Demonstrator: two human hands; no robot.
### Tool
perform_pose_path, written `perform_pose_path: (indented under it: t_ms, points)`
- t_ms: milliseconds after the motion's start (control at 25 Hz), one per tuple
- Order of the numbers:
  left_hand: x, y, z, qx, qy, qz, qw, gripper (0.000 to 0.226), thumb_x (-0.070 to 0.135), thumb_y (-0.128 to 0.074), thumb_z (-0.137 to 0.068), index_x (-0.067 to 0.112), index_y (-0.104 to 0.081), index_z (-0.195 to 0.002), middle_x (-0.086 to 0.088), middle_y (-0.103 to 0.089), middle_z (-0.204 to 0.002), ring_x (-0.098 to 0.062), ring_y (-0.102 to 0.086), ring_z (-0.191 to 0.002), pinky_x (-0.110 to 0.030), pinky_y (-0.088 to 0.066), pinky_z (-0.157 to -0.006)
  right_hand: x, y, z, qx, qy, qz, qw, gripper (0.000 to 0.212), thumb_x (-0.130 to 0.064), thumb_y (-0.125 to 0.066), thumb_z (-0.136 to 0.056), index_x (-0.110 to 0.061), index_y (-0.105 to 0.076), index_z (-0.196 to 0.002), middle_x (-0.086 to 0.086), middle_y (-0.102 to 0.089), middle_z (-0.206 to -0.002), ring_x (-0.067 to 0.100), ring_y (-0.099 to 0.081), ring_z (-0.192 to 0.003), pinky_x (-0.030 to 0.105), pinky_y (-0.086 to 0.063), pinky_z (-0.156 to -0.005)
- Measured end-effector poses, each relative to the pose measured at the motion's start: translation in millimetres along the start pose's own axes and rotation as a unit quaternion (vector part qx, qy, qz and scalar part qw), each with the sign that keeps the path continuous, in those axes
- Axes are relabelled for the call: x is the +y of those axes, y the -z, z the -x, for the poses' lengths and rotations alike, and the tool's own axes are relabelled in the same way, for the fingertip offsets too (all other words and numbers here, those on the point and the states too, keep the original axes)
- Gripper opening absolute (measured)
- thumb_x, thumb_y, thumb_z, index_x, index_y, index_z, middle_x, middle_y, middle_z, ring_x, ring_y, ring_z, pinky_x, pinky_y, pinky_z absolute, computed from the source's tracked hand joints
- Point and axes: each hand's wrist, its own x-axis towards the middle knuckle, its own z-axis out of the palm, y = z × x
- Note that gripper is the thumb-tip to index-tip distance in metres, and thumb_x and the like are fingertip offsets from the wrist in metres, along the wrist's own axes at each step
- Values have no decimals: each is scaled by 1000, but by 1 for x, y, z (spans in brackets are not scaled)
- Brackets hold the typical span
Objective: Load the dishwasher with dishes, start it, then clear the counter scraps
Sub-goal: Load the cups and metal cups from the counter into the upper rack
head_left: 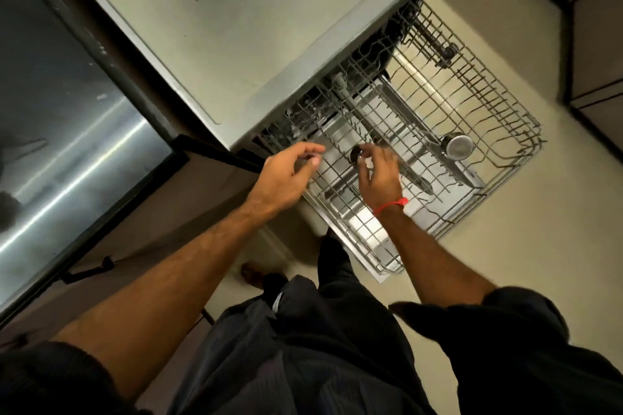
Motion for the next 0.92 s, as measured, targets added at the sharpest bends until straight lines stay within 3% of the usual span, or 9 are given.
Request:
perform_pose_path:
  t_ms: [120, 280, 400, 560, 680, 760, 920]
  points:
    - [-7, 39, 50, 75, -67, -13, 995, 22, 18, -57, -102, 21, -69, -121, 9, -71, -109, -3, -70, -89, -27, -58, -81, -72, 0, 31, 28, 95, -89, 991, 24, -17, -50, -100, -15, -59, -122, 4, -61, -111, 19, -57, -102, 40, -53, -87]
    - [-35, 104, 109, 206, -135, -48, 968, 24, 9, -56, -100, 17, -70, -117, 5, -70, -111, -8, -68, -95, -35, -57, -88, -187, -19, 60, 31, 241, -151, 958, 23, 0, -57, -95, -3, -64, -117, 10, -65, -107, 18, -60, -98, 22, -46, -92]
    - [-63, 163, 156, 326, -135, -67, 933, 27, 6, -56, -97, 19, -70, -117, 6, -65, -115, -10, -65, -105, -34, -55, -92, -275, -53, 81, -28, 312, -183, 932, 25, 1, -58, -94, -4, -64, -118, 9, -64, -109, 13, -59, -100, 15, -42, -93]
    - [-112, 231, 226, 459, -77, -104, 879, 29, 12, -60, -95, 26, -67, -120, 8, -60, -118, -15, -58, -111, -40, -51, -95, -369, -111, 110, -167, 353, -167, 905, 30, 2, -62, -88, -9, -66, -116, 6, -62, -105, 6, -58, -92, 4, -37, -87]
    - [-146, 268, 269, 520, -32, -128, 844, 31, 10, -65, -92, 24, -66, -119, 3, -58, -119, -19, -56, -110, -41, -50, -97, -412, -146, 125, -246, 351, -147, 892, 31, -4, -65, -88, -14, -65, -116, 0, -60, -107, 10, -59, -88, 7, -41, -81]
    - [-167, 288, 290, 546, -14, -112, 830, 32, 8, -67, -90, 22, -66, -118, 0, -57, -119, -19, -57, -109, -41, -51, -96, -433, -165, 133, -287, 332, -146, 886, 32, -8, -66, -89, -17, -64, -119, -4, -61, -111, 12, -60, -94, 16, -45, -85]
    - [-197, 318, 305, 540, 71, -85, 835, 43, 16, -70, -90, 24, -58, -131, -6, -42, -136, -21, -47, -125, -44, -45, -108, -462, -180, 144, -314, 303, -151, 887, 35, -15, -63, -92, -21, -60, -126, -7, -63, -124, 14, -60, -107, 27, -50, -94]
